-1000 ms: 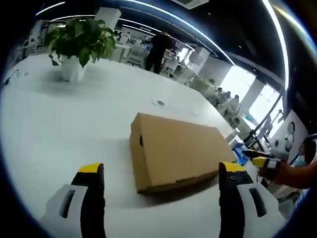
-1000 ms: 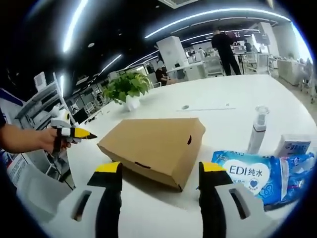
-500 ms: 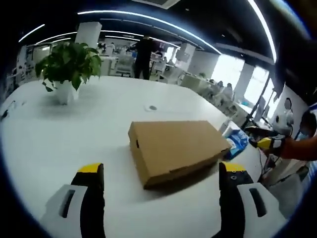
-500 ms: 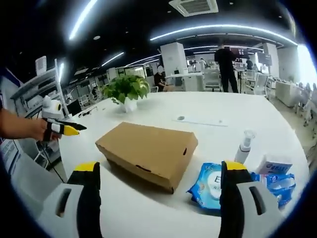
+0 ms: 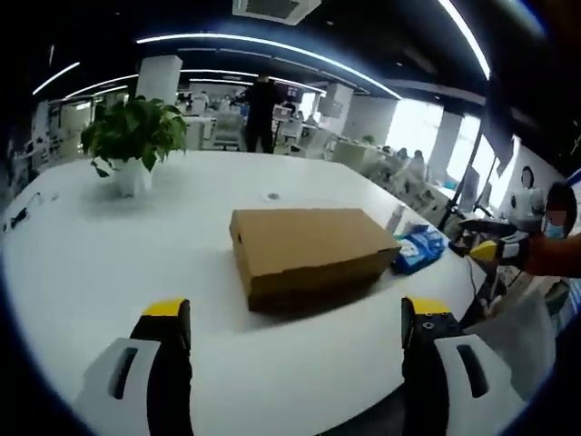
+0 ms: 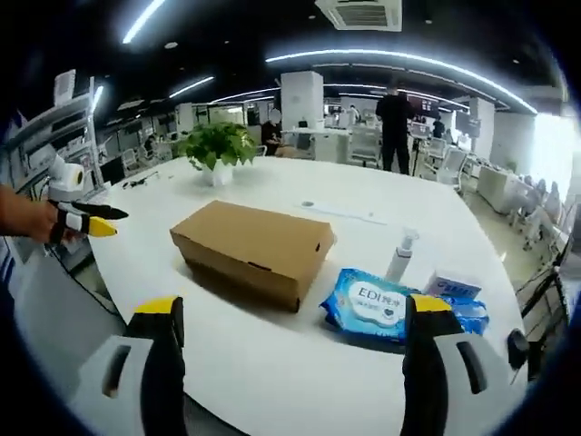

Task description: Operate the shoe box by opening the lid, removing the specified soft item, and placing it in the target area until the item is outside and the box remains undamaged.

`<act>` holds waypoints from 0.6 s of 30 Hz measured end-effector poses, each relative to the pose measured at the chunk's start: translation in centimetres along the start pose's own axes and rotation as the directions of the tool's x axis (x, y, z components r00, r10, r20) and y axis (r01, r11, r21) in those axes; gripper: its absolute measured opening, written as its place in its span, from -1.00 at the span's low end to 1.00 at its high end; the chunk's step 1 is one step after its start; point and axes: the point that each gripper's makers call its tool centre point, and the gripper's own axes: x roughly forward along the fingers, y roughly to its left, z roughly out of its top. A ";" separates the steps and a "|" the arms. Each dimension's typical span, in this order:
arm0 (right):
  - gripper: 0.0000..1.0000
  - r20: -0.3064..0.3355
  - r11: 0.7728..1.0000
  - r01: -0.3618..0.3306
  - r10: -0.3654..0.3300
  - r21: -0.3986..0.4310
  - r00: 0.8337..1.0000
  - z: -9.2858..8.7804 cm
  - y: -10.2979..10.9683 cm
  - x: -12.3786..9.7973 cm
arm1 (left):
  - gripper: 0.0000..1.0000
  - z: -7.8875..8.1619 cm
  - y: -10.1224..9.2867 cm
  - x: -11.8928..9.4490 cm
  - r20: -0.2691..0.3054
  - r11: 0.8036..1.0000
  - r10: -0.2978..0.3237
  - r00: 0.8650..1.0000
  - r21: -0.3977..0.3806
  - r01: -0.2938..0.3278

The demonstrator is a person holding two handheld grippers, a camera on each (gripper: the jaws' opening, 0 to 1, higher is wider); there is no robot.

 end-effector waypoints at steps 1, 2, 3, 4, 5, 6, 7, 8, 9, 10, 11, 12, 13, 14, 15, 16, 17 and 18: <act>0.92 -0.004 1.000 0.011 -0.011 0.016 1.000 -0.6 0.3 -0.8 | 1.00 -0.5 -0.1 -0.2 -0.012 1.000 0.003 1.000 -0.001 -0.003; 0.92 -0.009 1.000 0.021 -0.021 0.019 1.000 -1.0 0.5 -1.2 | 1.00 -1.2 -0.3 -0.4 -0.041 1.000 0.001 0.999 0.006 0.000; 0.92 -0.026 0.999 0.034 -0.034 0.009 0.999 -1.8 0.8 -1.8 | 1.00 -1.0 -0.2 -0.5 -0.043 0.999 0.010 0.999 0.032 -0.008; 0.92 -0.037 0.999 0.041 -0.041 -0.003 0.998 -2.3 0.9 -2.2 | 1.00 -0.6 -0.3 -0.7 -0.054 0.998 0.011 0.998 0.059 -0.008; 0.92 -0.039 0.999 0.044 -0.044 -0.005 0.998 -2.6 1.0 -2.4 | 1.00 0.3 -0.3 -0.9 -0.015 0.994 0.008 1.000 0.106 -0.007; 0.92 -0.045 0.998 0.060 -0.061 -0.020 0.997 -3.2 0.9 -2.9 | 1.00 0.8 -0.3 -1.1 0.007 0.989 0.011 1.000 0.147 -0.012; 0.92 -0.053 0.998 0.067 -0.068 -0.022 0.996 -3.6 0.8 -3.1 | 1.00 0.4 -0.2 -1.4 -0.017 0.987 0.014 1.000 0.159 -0.011; 0.92 -0.070 0.997 0.079 -0.080 -0.013 0.994 -4.2 0.8 -3.4 | 1.00 0.2 -0.3 -1.6 -0.024 0.990 0.014 1.000 0.140 -0.010; 0.92 -0.070 0.996 0.086 -0.087 -0.009 0.994 -4.5 0.7 -3.6 | 1.00 -0.3 -0.2 -1.9 -0.024 0.992 0.014 1.000 0.125 -0.011; 0.92 -0.068 0.996 0.091 -0.092 -0.007 0.993 -4.8 0.7 -3.8 | 1.00 -0.7 -0.1 -2.0 -0.028 0.993 0.018 0.999 0.115 -0.014; 0.92 -0.076 0.996 0.094 -0.094 -0.005 0.993 -5.1 0.7 -3.9 | 1.00 -1.6 -0.2 -2.3 -0.052 0.995 0.024 0.998 0.099 -0.019; 0.92 -0.078 0.995 0.095 -0.095 -0.002 0.992 -5.2 0.7 -3.9 | 1.00 -1.9 -0.2 -2.4 -0.056 0.995 0.025 0.998 0.097 -0.020; 0.89 -0.072 0.995 0.101 -0.102 -0.007 0.992 -5.5 0.7 -3.9 | 1.00 -2.6 -0.3 -2.8 -0.057 0.994 0.030 0.998 0.104 -0.024; 0.85 -0.077 0.995 0.098 -0.098 -0.006 0.992 -5.7 0.7 -3.9 | 1.00 -3.0 -0.3 -3.0 -0.068 0.994 0.036 0.997 0.106 -0.029; 0.84 -0.084 0.994 0.097 -0.093 0.041 0.992 -5.8 1.0 -3.8 | 0.99 -3.0 0.0 -3.3 -0.066 0.992 0.055 0.996 0.120 -0.047; 0.84 -0.075 0.994 0.097 -0.094 0.041 0.993 -5.8 1.1 -3.7 | 0.99 -2.8 0.2 -3.4 -0.046 0.990 0.068 0.997 0.130 -0.062; 0.83 -0.075 0.995 0.089 -0.086 0.035 0.993 -5.9 1.5 -3.4 | 0.99 -2.9 0.5 -3.5 -0.047 0.990 0.078 0.996 0.125 -0.072; 0.80 -0.077 0.996 0.084 -0.081 0.040 0.994 -5.9 1.8 -3.3 | 0.98 -2.9 0.8 -3.6 -0.049 0.990 0.089 0.995 0.117 -0.082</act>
